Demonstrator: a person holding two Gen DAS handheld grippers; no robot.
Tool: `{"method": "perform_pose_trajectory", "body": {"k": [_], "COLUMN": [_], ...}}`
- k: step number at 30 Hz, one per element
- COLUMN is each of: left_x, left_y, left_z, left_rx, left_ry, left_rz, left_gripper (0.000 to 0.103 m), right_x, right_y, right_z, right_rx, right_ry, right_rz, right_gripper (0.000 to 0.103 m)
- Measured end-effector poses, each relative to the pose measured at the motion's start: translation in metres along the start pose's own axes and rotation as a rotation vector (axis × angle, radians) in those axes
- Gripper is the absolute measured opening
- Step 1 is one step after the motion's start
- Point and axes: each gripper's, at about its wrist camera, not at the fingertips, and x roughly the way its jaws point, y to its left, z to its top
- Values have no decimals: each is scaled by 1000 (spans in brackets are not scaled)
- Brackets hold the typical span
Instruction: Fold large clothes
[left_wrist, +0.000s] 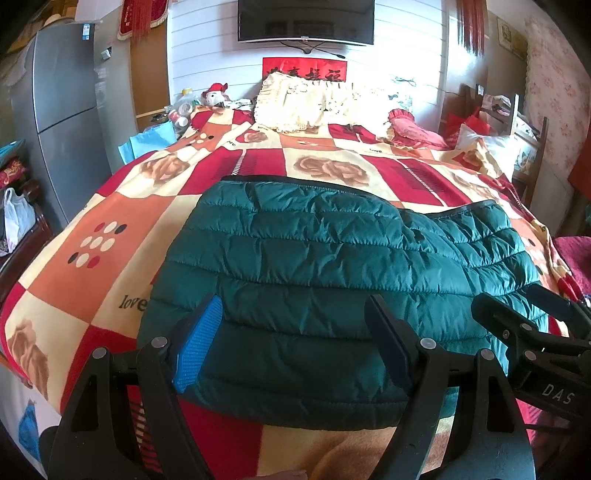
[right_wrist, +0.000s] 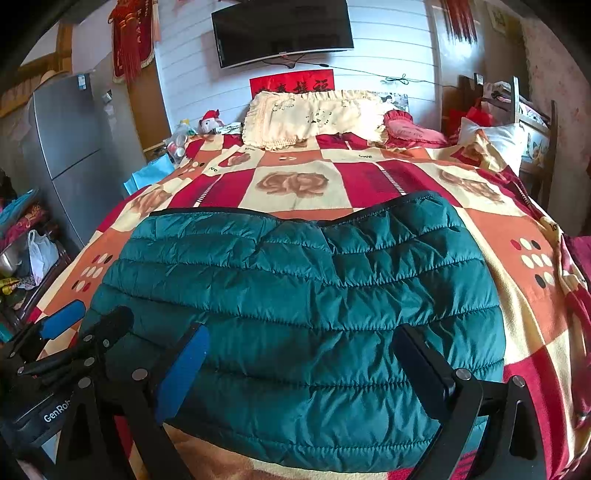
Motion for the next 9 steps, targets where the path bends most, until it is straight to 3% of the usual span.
{"method": "perform_pose_trajectory", "body": {"k": [9], "left_x": [6], "left_y": [3], "left_z": [1], "left_rx": [-10], "left_ry": [17], "left_rz": [-16], "left_gripper": [80], "right_x": [4], "right_y": [-4], "right_z": [2], "right_rx": [14], "right_ry": [8], "right_rz": [7], "right_gripper": [99]}}
